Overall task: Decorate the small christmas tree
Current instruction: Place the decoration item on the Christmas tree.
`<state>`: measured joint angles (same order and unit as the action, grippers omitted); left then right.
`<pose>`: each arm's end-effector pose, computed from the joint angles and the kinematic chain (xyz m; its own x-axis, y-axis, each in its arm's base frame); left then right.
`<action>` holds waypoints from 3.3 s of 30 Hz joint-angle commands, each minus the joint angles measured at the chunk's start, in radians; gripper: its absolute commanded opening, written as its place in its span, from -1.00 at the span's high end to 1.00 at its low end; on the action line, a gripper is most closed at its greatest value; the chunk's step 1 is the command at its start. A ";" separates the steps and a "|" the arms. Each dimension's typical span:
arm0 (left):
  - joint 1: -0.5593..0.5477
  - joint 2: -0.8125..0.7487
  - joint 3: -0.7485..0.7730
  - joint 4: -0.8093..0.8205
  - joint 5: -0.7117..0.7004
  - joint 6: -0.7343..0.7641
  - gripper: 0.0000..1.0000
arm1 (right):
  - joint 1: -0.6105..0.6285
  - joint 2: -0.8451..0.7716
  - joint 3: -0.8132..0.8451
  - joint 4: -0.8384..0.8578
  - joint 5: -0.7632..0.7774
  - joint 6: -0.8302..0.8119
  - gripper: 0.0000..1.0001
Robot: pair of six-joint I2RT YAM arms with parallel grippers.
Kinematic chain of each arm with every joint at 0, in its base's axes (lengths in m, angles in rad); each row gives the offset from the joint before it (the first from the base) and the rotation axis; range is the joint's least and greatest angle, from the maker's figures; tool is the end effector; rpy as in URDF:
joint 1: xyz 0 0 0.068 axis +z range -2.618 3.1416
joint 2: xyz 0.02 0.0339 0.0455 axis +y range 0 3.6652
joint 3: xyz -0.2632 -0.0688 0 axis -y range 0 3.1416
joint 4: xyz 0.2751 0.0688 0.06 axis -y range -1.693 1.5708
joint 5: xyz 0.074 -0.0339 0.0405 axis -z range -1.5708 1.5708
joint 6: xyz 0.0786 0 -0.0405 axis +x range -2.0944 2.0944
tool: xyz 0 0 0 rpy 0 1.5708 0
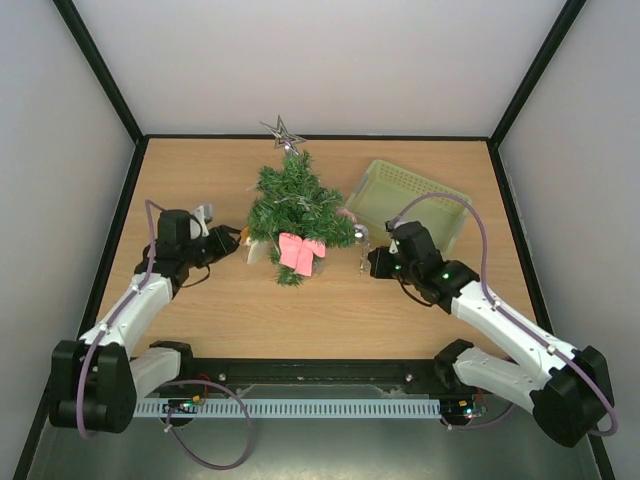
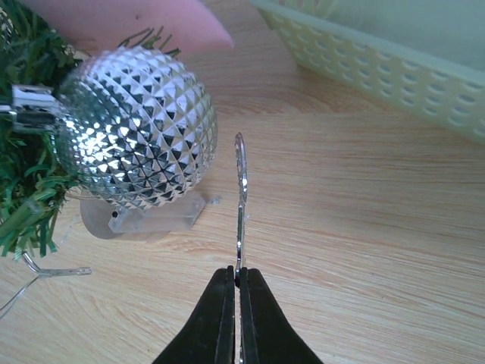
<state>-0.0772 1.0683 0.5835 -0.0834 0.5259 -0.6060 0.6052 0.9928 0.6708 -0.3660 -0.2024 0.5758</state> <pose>0.2804 -0.0613 0.1926 -0.7193 -0.4385 -0.5389 0.0960 0.7056 -0.7021 0.2154 0.1682 0.2079 -0.8110 0.0875 -0.5784 -0.2902 0.7983 0.5277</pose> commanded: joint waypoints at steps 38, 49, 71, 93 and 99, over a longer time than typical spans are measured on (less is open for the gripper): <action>-0.343 0.703 -0.320 1.256 0.050 -0.627 0.42 | 0.003 -0.197 0.128 -0.128 0.162 -0.074 0.97; -0.489 0.642 -0.317 1.229 -0.054 -0.656 0.42 | 0.003 -0.223 0.184 -0.195 0.198 -0.123 0.97; -0.328 -0.247 -0.269 0.178 -0.362 -0.319 0.29 | 0.003 -0.215 0.525 -0.381 -0.264 -0.235 0.97; -0.246 -0.422 0.433 -0.158 0.225 0.177 -0.03 | 0.103 0.055 0.738 -0.239 -0.531 -0.205 0.97; -0.245 -0.401 0.390 0.010 0.430 0.082 0.04 | 0.206 0.102 0.739 -0.108 -0.542 -0.163 0.97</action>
<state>-0.3256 0.6502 0.9955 -0.1768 0.7673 -0.4786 0.7643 1.0847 1.3838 -0.5930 -0.7143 0.3855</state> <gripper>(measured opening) 0.488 0.017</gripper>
